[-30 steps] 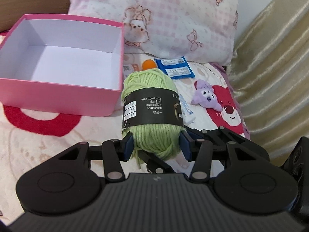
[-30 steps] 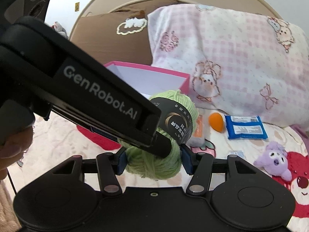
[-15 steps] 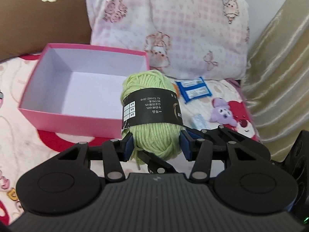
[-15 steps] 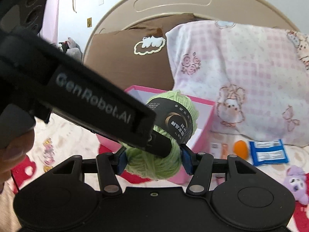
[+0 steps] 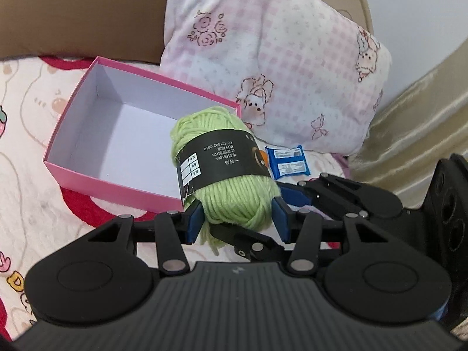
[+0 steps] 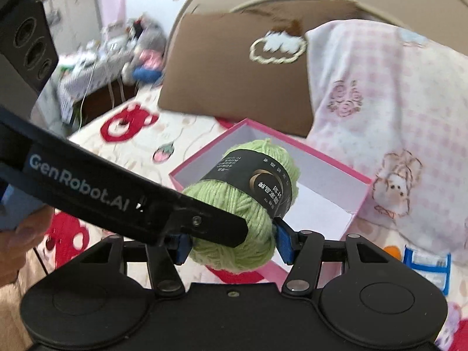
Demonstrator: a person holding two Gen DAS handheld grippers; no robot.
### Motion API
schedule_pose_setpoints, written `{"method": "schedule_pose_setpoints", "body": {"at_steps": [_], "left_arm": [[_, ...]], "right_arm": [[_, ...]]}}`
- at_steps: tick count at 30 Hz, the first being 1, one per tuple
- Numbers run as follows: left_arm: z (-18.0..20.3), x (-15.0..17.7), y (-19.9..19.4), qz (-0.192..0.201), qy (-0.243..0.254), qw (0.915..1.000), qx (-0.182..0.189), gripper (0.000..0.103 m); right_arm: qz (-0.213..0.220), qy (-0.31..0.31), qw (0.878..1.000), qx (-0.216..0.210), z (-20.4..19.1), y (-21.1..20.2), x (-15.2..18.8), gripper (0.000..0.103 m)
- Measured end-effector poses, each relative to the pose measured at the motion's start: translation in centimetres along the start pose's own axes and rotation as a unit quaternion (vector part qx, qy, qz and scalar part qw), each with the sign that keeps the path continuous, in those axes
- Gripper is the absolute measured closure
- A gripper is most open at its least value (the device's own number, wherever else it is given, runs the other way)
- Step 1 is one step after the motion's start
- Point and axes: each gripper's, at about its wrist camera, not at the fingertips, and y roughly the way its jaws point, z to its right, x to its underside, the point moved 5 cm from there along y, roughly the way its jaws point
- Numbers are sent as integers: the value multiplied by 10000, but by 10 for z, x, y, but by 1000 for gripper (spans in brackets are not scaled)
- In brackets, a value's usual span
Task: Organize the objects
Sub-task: 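Lower the yarn into the pink box and open the left tool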
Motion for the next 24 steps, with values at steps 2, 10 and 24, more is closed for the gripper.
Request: {"method": "schedule_pose_setpoints", "body": {"at_steps": [2,10,24], "left_arm": [[-5,-8,2,-8,-53,10000,-21,55],[-42,-41,34,-210,-413,9989,7,55],[-110,-69,118,-443,-398,9963,-627,55]], "right_arm": [[-168,33,9999,-11,1,8,-12,42],[-979,5,9951,-160,16,57,-43,42],[-852,1362,9850,-636,61,160,-31,42]]}}
